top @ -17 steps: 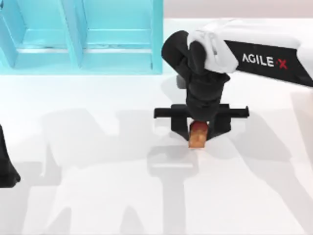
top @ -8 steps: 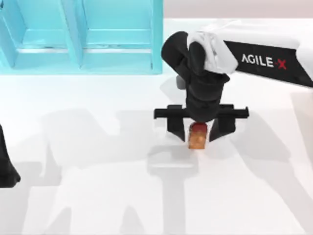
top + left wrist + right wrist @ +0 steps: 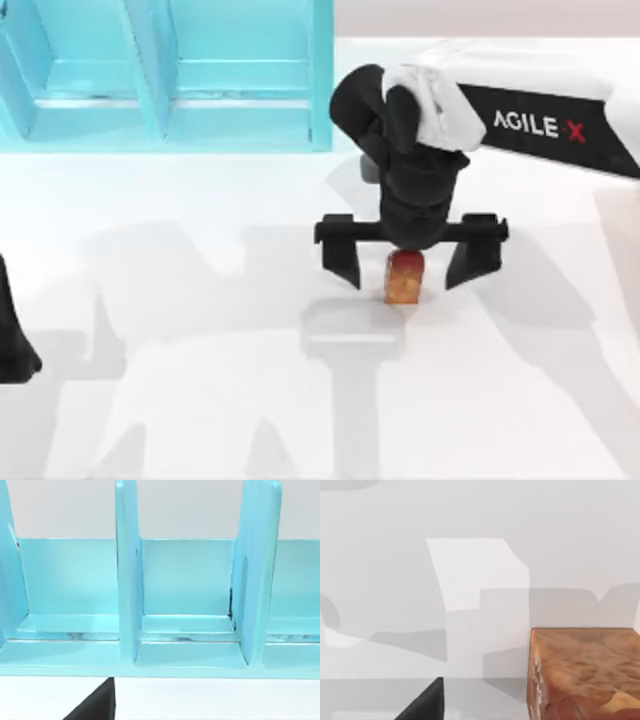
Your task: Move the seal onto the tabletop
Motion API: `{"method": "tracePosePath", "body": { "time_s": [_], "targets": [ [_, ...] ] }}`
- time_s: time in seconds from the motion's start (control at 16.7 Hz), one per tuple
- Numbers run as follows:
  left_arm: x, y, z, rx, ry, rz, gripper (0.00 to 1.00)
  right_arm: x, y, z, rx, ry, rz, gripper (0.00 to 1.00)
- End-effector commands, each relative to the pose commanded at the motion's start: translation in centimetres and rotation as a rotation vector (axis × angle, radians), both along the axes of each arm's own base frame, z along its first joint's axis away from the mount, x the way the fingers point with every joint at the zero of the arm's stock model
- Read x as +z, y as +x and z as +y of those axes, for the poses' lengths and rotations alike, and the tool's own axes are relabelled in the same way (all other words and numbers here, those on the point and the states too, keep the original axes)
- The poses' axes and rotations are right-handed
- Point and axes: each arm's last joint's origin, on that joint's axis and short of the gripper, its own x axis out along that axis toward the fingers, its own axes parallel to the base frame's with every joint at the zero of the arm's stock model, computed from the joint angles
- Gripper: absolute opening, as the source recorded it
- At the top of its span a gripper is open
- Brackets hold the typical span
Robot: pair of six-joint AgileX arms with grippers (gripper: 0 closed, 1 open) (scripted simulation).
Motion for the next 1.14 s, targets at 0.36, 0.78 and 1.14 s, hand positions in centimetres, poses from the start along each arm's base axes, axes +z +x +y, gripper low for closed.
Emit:
{"method": "tracePosePath", "body": {
  "time_s": [0.36,0.78,1.14],
  "targets": [
    [0.0,0.0,0.0,0.000,0.000,0.000,1.00,1.2,0.4,0.0,-0.010,0.009,-0.007,1.00],
    [0.0,0.0,0.0,0.000,0.000,0.000,1.00,11.2,0.8,0.6,0.001,0.019,-0.032,1.00],
    [0.0,0.0,0.0,0.000,0.000,0.000,1.00,15.0,0.0,-0.1,-0.002,0.000,0.000,1.00]
  ]
}}
